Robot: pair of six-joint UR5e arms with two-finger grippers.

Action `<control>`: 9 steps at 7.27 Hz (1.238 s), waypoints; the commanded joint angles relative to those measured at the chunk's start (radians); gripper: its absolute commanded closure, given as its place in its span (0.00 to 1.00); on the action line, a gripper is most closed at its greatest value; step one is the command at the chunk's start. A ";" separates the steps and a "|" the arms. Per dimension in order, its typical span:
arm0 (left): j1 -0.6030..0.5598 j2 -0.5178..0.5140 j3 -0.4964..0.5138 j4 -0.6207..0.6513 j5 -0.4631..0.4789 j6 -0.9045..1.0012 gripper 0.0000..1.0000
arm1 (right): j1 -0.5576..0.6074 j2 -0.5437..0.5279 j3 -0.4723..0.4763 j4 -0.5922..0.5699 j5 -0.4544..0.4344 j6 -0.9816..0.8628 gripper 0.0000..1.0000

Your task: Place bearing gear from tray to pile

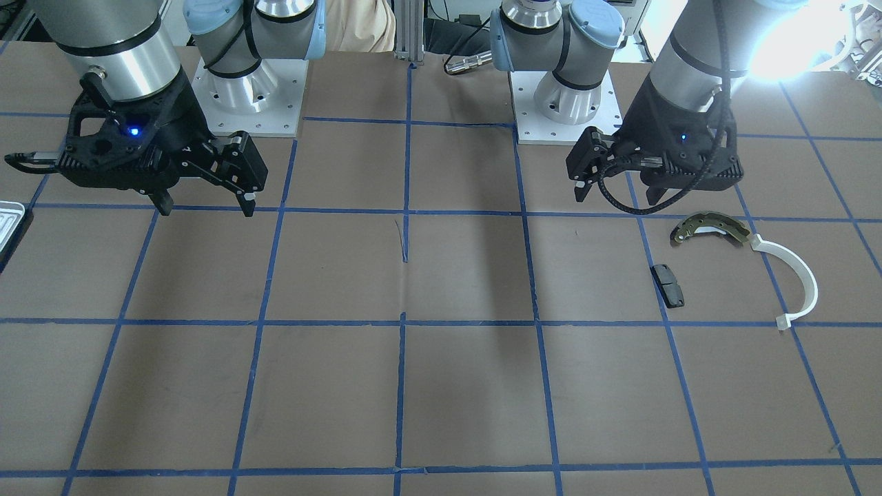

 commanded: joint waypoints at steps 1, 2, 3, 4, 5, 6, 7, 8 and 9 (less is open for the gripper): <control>0.000 -0.012 0.012 0.000 0.000 -0.002 0.00 | -0.002 0.002 0.000 -0.002 -0.005 -0.001 0.00; 0.000 -0.009 0.011 0.000 0.000 -0.002 0.00 | -0.002 0.000 0.000 -0.001 -0.005 -0.001 0.00; 0.000 -0.005 0.009 0.000 0.000 0.001 0.00 | -0.002 0.000 -0.005 0.010 -0.007 0.004 0.00; 0.000 -0.005 0.006 0.000 0.000 0.002 0.00 | -0.011 0.000 -0.015 0.012 -0.018 0.002 0.00; 0.000 0.001 0.000 0.000 0.000 0.005 0.00 | -0.005 0.000 -0.018 0.010 -0.009 0.007 0.00; 0.000 0.000 0.003 0.000 0.002 0.004 0.00 | -0.006 0.000 -0.017 0.010 -0.015 0.015 0.00; 0.000 -0.002 0.005 0.000 0.000 0.001 0.00 | -0.024 0.002 -0.017 0.007 -0.019 -0.007 0.00; 0.000 -0.002 0.005 0.000 0.000 0.002 0.00 | -0.088 0.002 -0.021 0.012 -0.016 -0.062 0.00; 0.000 -0.002 0.005 0.000 0.000 0.001 0.00 | -0.138 -0.004 -0.029 0.038 -0.015 -0.099 0.00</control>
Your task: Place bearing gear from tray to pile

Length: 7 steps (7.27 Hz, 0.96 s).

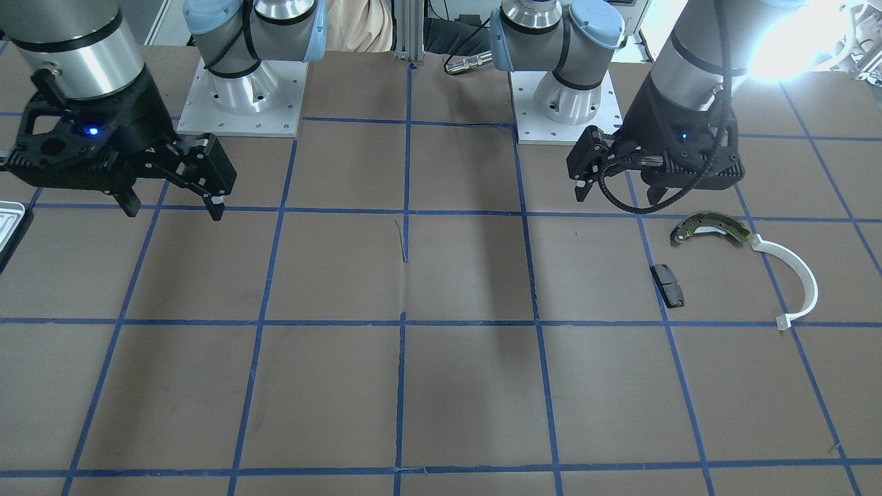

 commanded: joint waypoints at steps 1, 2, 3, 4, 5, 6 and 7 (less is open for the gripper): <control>0.000 0.000 -0.001 0.000 0.000 -0.001 0.00 | -0.081 -0.003 -0.009 0.026 -0.001 -0.100 0.00; 0.000 0.001 -0.001 0.000 0.000 -0.003 0.00 | -0.122 -0.003 -0.021 0.051 -0.024 -0.171 0.00; 0.000 0.003 -0.003 0.000 0.000 -0.001 0.00 | -0.205 -0.005 -0.032 0.089 -0.035 -0.229 0.00; 0.000 0.003 -0.003 0.000 0.000 -0.001 0.00 | -0.313 -0.005 -0.037 0.112 -0.046 -0.392 0.00; 0.000 0.003 -0.001 0.000 0.000 -0.001 0.00 | -0.454 0.000 -0.035 0.111 -0.084 -0.530 0.00; 0.000 0.003 -0.003 0.000 0.000 0.000 0.00 | -0.606 0.018 -0.023 0.099 -0.093 -0.705 0.00; 0.000 0.003 -0.004 0.000 0.001 0.002 0.00 | -0.706 0.090 -0.023 0.073 -0.095 -0.849 0.00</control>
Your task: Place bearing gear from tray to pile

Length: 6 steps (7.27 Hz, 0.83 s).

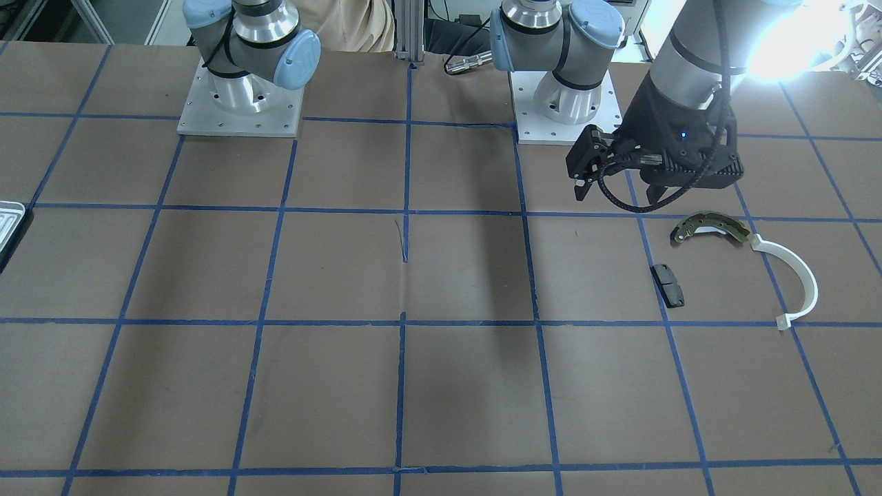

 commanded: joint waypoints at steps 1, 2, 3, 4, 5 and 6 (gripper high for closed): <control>0.000 0.005 -0.003 0.000 0.000 0.003 0.00 | -0.242 0.150 0.004 -0.136 -0.004 -0.339 0.00; 0.000 0.003 -0.003 0.000 0.000 0.002 0.00 | -0.319 0.238 0.002 -0.219 0.003 -0.446 0.00; 0.000 0.003 -0.001 0.000 0.000 0.006 0.00 | -0.363 0.316 0.004 -0.313 0.020 -0.569 0.00; 0.000 0.003 -0.003 0.000 0.000 0.006 0.00 | -0.403 0.395 0.005 -0.364 0.035 -0.648 0.00; 0.000 0.002 0.000 0.000 0.000 0.005 0.00 | -0.427 0.445 0.013 -0.369 0.037 -0.665 0.02; 0.000 0.002 -0.001 0.000 0.001 0.006 0.00 | -0.428 0.458 0.045 -0.381 0.037 -0.664 0.05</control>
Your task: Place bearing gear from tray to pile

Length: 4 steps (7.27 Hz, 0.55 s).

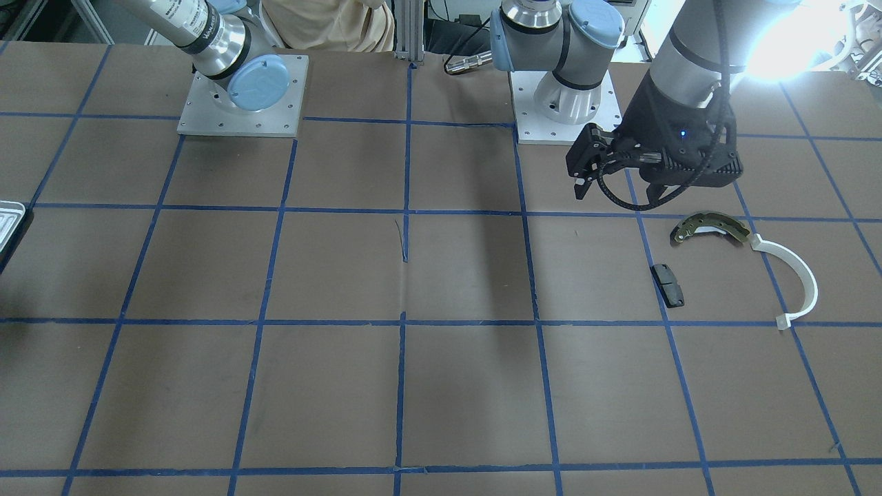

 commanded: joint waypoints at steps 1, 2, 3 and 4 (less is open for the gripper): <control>0.000 0.001 -0.002 0.000 0.000 0.002 0.00 | -0.017 0.041 0.085 -0.115 0.000 -0.019 0.05; 0.000 0.001 -0.002 0.000 0.000 0.002 0.00 | -0.017 0.033 0.153 -0.206 0.003 -0.018 0.06; 0.000 0.001 -0.003 0.000 0.000 0.002 0.00 | -0.019 0.033 0.185 -0.258 0.005 -0.023 0.08; 0.000 0.001 -0.003 0.000 0.000 0.002 0.00 | -0.019 0.038 0.191 -0.259 0.003 -0.023 0.11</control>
